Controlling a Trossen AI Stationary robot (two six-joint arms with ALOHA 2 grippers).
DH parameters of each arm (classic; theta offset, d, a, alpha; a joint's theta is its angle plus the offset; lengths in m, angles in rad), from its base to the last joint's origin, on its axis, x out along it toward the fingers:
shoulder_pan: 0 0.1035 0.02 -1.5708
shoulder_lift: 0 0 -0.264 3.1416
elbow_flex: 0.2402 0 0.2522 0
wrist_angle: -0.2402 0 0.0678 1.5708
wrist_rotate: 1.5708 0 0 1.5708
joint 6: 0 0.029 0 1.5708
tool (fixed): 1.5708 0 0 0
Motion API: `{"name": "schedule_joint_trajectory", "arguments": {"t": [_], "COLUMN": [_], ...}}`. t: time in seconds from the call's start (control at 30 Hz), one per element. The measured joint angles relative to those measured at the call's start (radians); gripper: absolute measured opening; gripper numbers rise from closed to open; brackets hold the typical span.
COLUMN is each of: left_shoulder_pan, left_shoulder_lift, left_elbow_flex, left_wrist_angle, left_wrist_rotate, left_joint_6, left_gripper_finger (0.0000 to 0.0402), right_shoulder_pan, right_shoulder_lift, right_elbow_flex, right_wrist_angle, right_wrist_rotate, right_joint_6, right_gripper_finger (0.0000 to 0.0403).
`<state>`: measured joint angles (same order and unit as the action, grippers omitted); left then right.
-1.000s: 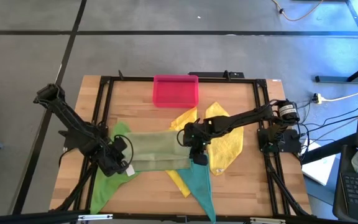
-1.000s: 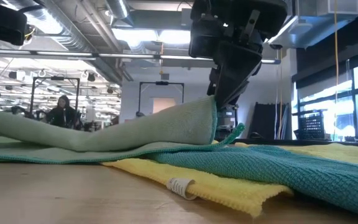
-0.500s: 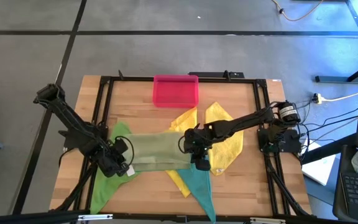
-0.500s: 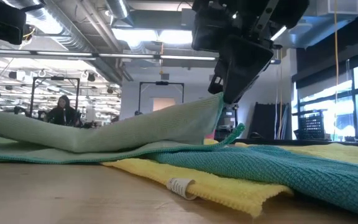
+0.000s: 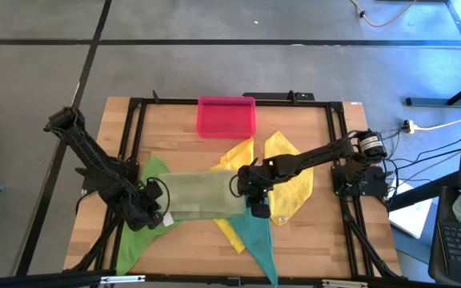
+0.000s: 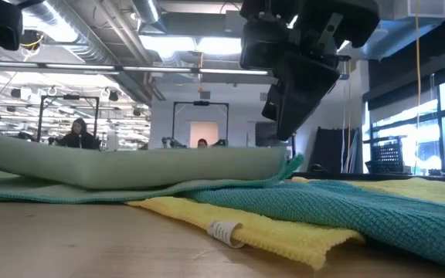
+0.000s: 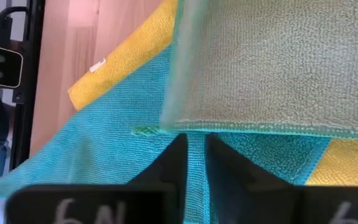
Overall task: Fold microfiber towels
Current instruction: Fold the light green microfiber cloth
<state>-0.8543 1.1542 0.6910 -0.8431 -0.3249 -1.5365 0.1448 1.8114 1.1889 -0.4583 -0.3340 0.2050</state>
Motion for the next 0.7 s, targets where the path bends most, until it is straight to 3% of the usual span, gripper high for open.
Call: {"name": "schedule_joint_trajectory", "arguments": {"t": [0.27, 0.47, 0.7], "left_shoulder_pan": [0.000, 0.000, 0.004], "left_shoulder_lift": [0.000, -0.007, -0.087], "left_elbow_flex": [0.000, 0.000, 0.000], "left_wrist_angle": [-0.015, -0.102, -0.328], "left_wrist_rotate": [-0.006, 0.016, -0.011], "left_joint_6": [0.002, 0.003, 0.002], "left_gripper_finger": [0.0100, 0.0114, 0.0113], "right_shoulder_pan": [0.000, -0.024, -0.111], "right_shoulder_lift": [0.000, 0.000, -0.001], "right_elbow_flex": [0.000, 0.000, 0.000], "right_wrist_angle": [-0.013, -0.041, -0.041], "right_wrist_rotate": [0.062, 0.149, 0.140], "right_joint_6": [0.032, 0.106, 0.094], "right_gripper_finger": [0.0135, 0.0141, 0.0129]}}
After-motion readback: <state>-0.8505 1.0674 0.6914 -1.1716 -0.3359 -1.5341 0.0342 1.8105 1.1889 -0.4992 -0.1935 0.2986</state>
